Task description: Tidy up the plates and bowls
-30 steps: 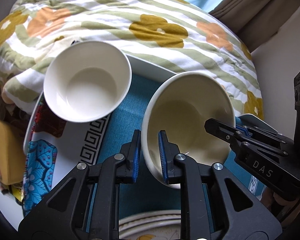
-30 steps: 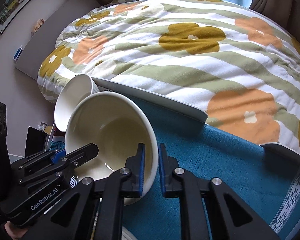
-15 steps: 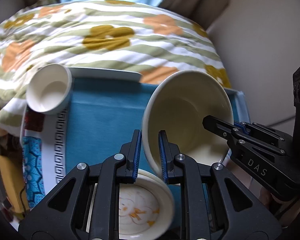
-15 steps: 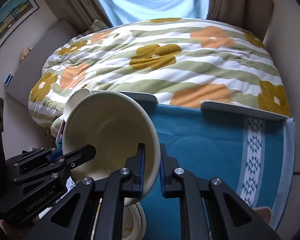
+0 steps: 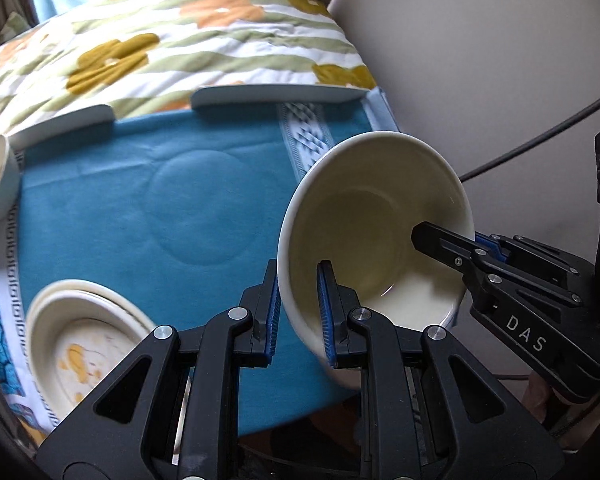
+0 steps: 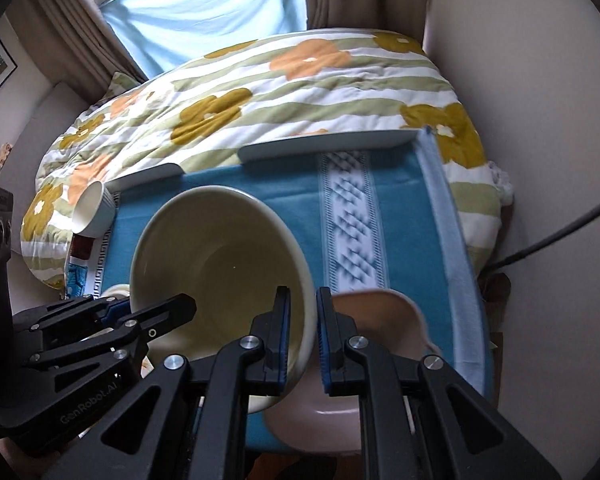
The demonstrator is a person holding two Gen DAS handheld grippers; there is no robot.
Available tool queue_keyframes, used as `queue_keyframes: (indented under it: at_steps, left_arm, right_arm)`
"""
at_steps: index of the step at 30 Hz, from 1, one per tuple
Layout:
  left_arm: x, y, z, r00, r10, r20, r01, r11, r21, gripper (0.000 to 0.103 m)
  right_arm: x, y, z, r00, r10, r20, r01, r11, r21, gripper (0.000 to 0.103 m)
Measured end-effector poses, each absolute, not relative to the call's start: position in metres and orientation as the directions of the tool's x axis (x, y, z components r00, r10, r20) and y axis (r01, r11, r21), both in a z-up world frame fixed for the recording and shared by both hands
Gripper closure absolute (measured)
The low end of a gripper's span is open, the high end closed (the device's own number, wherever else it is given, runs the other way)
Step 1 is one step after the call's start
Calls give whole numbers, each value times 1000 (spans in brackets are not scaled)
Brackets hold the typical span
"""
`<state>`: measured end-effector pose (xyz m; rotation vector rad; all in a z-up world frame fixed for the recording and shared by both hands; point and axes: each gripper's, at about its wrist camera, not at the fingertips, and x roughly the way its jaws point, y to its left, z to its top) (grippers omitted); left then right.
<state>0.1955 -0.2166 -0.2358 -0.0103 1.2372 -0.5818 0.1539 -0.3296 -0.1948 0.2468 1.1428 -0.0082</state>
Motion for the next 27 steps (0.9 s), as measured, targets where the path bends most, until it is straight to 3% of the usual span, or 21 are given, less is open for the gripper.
queue_keyframes:
  at_steps: [7, 17, 27]
  left_arm:
    - [168, -260, -265, 146, -394, -908, 383, 868, -315, 88]
    - [157, -268, -302, 123, -313, -942, 315, 912, -262, 88]
    - [158, -280, -323, 103, -237, -966, 343, 920, -189, 88]
  right_arm:
    - [133, -367, -221, 360, 142, -922, 123, 972, 198, 91]
    - [126, -377, -263, 273, 208, -939, 52, 972, 230, 91]
    - [123, -378, -284, 225, 216, -950, 45, 972, 232, 91]
